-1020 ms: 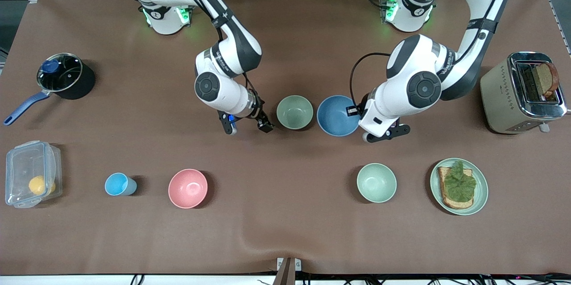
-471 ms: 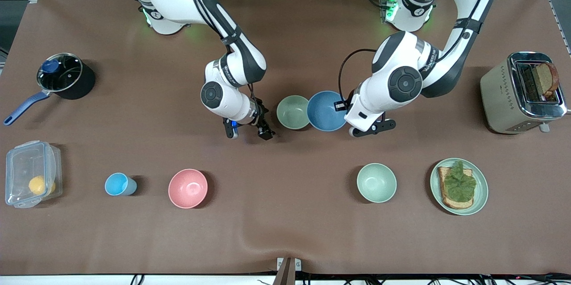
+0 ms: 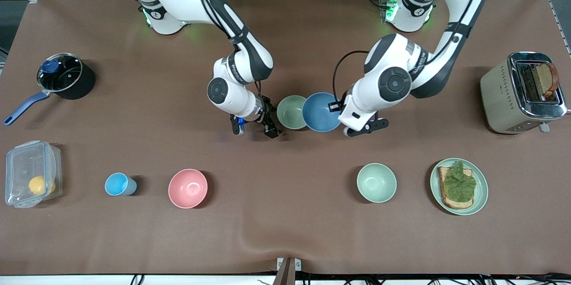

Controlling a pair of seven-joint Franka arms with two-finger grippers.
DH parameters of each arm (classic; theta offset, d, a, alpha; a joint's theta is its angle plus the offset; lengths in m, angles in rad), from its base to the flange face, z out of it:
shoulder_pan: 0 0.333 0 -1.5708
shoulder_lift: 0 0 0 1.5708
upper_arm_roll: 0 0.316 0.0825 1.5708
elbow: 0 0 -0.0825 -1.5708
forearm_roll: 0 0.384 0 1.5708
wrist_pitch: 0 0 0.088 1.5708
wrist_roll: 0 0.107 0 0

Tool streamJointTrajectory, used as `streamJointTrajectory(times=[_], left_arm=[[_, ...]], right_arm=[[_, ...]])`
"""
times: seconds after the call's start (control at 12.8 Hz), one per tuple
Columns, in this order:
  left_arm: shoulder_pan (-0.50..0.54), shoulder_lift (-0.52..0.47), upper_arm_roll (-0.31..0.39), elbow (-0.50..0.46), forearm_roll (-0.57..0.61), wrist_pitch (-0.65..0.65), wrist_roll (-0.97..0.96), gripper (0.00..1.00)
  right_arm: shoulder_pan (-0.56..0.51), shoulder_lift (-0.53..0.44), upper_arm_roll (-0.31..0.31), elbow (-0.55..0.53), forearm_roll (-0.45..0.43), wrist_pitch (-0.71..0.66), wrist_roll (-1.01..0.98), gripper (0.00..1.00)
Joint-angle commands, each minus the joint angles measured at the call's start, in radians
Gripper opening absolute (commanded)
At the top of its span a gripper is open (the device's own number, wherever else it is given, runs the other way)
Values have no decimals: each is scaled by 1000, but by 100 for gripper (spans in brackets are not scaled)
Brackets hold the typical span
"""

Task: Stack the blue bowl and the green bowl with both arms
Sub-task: 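Lower the blue bowl into the green bowl with the left gripper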

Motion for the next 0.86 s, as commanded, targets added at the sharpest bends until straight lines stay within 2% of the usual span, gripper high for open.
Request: streamJointTrajectory(times=[0.0,0.55,0.78], left_arm=[[-31,16,3,-5,-38,52,-42,0],[-81,63,3,-10,-42,141,-130,0],[-98,63,3,-51,-42,199,-147,0]], right_arm=[[0,2,2,1,28,17,-9,100],[-1,2,2,1,30,24,-11,100],[-3,2,2,1,30,24,-11,100]])
